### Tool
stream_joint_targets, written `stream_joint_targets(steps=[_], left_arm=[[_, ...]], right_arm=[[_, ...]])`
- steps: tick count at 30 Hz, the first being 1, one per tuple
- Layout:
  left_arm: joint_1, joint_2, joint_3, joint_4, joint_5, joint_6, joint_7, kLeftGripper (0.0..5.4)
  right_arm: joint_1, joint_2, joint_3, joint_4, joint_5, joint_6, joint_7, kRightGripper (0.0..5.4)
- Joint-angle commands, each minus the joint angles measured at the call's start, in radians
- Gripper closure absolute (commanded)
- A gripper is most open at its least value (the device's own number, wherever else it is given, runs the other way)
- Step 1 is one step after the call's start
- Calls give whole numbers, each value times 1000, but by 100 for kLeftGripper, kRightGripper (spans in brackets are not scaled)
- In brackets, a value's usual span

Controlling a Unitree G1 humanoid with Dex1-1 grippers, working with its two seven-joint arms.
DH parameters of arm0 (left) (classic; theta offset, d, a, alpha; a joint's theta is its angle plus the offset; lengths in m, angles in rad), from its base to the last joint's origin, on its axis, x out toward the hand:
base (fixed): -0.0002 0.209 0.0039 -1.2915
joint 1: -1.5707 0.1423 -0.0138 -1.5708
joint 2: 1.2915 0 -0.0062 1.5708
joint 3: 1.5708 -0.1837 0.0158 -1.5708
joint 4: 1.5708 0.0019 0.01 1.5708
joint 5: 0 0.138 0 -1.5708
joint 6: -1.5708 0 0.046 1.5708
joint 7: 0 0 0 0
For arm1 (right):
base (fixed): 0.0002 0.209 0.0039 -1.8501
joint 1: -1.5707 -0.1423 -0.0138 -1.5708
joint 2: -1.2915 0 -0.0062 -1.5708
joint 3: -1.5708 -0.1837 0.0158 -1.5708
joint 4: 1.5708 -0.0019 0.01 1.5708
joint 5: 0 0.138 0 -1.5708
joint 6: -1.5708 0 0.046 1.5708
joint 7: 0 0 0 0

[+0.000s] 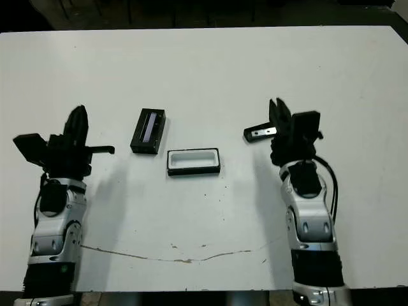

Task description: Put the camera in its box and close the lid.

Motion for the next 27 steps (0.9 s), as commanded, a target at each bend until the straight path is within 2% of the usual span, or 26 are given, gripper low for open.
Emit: stream_joint_targets(steps=[1, 9, 11, 13, 15, 18, 21, 24, 27], left_arm=[[24, 12, 0, -3, 4, 17, 2, 539], [37, 7, -13, 14, 13, 1, -8, 539], [41, 7, -14, 15, 11, -4, -12, 539], [45, 8, -15, 15, 10, -3, -12, 539], [52, 7, -17, 10, 12, -2, -9, 539], [63, 8, -22, -4, 22, 6, -2, 539], [79, 8, -27, -20, 23, 12, -4, 539], [93, 4, -31, -30, 24, 9, -3, 539], [105, 0, -34, -42, 26, 12, 4, 539]], right_arm=[[12, -7, 1, 10, 5, 21, 8, 540], [29, -38, 13, 46, -4, 15, 52, 540], [6, -73, 6, 56, -12, 6, 68, 540], [-54, -117, -18, 79, -3, 26, 91, 540], [-140, -179, -26, 128, -31, 18, 102, 540], [-322, -275, -9, 284, -87, -20, 135, 540], [-493, -355, 60, 442, -181, -58, 181, 540], [-672, -395, 126, 674, -231, -140, 275, 540], [-826, -406, 225, 899, -325, -182, 349, 540]])
